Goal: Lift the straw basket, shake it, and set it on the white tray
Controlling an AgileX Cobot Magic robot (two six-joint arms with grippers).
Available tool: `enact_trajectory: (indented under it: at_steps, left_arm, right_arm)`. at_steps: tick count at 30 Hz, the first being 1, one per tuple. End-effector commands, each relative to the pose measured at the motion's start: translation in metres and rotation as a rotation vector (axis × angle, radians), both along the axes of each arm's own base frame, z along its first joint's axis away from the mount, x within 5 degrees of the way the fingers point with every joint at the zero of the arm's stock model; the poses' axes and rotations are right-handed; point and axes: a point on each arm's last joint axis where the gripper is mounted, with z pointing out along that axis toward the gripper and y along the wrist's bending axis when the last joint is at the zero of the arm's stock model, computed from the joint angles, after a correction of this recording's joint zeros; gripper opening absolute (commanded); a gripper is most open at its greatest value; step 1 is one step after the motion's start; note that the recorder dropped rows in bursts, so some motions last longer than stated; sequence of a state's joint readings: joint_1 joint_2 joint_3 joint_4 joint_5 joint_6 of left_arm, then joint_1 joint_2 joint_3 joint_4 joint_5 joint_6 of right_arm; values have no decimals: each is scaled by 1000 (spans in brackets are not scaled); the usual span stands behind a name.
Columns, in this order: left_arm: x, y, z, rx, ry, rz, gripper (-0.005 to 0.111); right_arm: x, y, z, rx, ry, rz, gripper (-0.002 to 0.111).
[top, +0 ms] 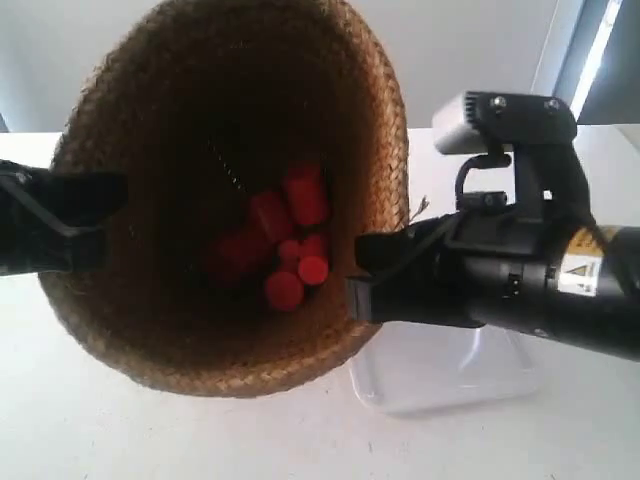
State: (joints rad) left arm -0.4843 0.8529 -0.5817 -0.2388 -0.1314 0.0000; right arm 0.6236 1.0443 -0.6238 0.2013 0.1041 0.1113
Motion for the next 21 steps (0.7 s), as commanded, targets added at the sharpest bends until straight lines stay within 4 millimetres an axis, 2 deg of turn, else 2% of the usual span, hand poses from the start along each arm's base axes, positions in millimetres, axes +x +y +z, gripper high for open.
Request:
enact_trajectory:
  at_steps: [1, 2, 4, 5, 6, 8, 10, 11, 12, 14, 16, 18, 20, 21]
  left_arm:
    - [-23, 9, 41, 1, -190, -39, 0]
    - [-20, 9, 36, 25, -196, -29, 0]
    - [0, 5, 3, 34, -83, 21, 0]
    - [3, 4, -2, 31, -42, 23, 0]
    - [3, 3, 1, 36, -30, 10, 0]
    - [-9, 3, 22, 54, -63, -41, 0]
    - [-23, 7, 42, 49, -130, -67, 0]
    - [-26, 9, 43, 53, -143, -67, 0]
    - [-24, 10, 39, 58, -152, -55, 0]
    - [-12, 7, 14, 63, -113, -21, 0]
    - [-2, 4, -3, 42, -30, 2, 0]
    - [-9, 4, 9, 12, -7, -20, 0]
    - [-24, 7, 33, 12, -73, -61, 0]
    - [-28, 10, 39, 22, -113, -65, 0]
  right_arm:
    - [-24, -7, 45, 69, -168, 60, 0]
    - [-24, -8, 45, 83, -210, 50, 0]
    - [-3, -7, 13, 2, -172, 3, 0]
    - [3, -7, 4, -36, -115, -6, 0]
    - [4, -6, 4, -48, -65, -5, 0]
    - [-6, -6, 20, -36, -44, 22, 0]
    - [-22, -9, 43, 30, -137, 53, 0]
    - [-27, -11, 50, 62, -212, 58, 0]
    - [-27, -12, 49, 62, -272, 60, 0]
    - [-13, -10, 25, -7, -268, 39, 0]
    - [-2, -10, 4, -70, -145, 16, 0]
    - [-7, -9, 15, -5, -40, 0, 0]
    - [-26, -12, 48, 59, -127, 43, 0]
    - [-33, -15, 57, 73, -196, 57, 0]
